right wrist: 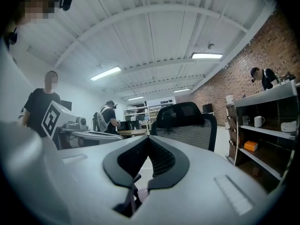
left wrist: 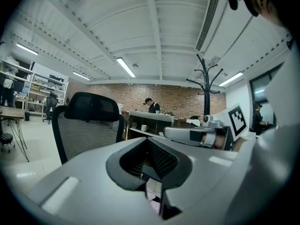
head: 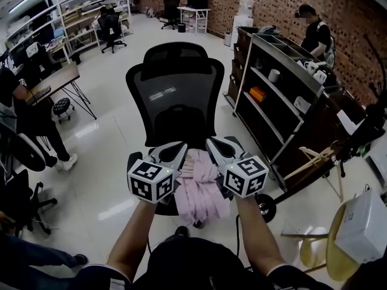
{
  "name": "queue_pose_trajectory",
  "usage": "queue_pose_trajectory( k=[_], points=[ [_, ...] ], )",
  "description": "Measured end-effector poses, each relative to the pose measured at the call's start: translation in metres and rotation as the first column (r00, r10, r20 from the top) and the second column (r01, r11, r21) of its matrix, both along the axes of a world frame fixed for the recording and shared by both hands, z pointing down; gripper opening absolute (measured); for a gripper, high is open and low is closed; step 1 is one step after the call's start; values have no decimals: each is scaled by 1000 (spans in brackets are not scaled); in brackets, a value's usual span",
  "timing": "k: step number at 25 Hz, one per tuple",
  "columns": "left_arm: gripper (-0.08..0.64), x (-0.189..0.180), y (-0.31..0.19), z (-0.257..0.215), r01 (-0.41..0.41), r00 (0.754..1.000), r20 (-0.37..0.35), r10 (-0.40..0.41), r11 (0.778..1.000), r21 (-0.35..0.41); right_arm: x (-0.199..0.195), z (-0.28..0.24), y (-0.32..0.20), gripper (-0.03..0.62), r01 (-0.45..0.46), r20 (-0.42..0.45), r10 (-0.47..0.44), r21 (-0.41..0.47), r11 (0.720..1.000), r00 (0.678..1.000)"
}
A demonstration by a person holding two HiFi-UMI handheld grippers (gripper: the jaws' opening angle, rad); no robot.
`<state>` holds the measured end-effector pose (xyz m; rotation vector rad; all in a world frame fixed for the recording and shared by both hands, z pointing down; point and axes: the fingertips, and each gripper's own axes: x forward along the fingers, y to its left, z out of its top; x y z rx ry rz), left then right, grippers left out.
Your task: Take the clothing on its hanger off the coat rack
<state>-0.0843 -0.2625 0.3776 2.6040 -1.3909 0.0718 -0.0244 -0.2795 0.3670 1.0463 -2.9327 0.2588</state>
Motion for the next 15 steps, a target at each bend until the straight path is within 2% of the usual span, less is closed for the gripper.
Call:
queue_pose_trajectory(
  k=[15],
  points=[
    [11,6,7,2,-23,1000,-5,23,1000,-7,-1,-5,4,1,-7,-1,7,12,1000,1000]
  ],
)
